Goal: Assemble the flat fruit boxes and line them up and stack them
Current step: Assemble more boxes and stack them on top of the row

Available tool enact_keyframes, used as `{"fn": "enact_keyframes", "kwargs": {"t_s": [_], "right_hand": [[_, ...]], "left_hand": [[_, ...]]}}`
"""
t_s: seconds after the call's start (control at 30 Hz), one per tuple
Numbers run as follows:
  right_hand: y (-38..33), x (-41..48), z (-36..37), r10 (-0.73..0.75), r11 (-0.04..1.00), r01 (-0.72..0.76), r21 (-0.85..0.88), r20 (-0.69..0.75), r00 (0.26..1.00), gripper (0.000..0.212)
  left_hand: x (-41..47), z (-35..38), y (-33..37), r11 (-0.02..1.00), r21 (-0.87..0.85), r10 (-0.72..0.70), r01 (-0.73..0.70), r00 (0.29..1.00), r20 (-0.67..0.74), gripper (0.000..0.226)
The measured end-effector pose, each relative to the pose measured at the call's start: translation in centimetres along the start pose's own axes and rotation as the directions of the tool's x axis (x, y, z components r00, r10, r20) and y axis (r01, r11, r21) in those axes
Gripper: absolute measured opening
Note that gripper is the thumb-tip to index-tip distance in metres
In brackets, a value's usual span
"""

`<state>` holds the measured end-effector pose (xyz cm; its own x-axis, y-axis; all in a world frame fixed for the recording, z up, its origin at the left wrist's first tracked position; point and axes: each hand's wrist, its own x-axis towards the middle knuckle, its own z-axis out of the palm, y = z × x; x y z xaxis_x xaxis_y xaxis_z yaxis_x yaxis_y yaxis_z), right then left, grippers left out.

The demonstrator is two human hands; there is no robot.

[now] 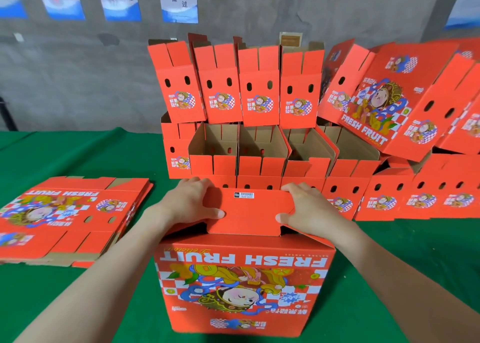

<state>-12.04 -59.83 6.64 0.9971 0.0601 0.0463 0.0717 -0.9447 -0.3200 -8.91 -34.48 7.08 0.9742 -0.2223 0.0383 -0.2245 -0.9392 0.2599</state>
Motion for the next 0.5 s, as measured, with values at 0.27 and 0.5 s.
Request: {"fn": "enact_keyframes", "kwargs": {"t_s": [0.27,0.5], "right_hand": [[-0.1,-0.2,0.4,-0.002,0.999,0.001,-0.039,-0.017,1.000,0.069],[1.0,-0.1,0.3,-0.018,0.973,0.026,0.230,-0.039,0.999,0.064]], "left_hand": [[0.1,0.2,0.1,0.999,0.045,0.003,-0.002,1.000,-0.023,0.071],[0.1,-0.6,-1.5,0.894,-0.444,0.015,-0.057,0.995,-0.096,0.068]]}}
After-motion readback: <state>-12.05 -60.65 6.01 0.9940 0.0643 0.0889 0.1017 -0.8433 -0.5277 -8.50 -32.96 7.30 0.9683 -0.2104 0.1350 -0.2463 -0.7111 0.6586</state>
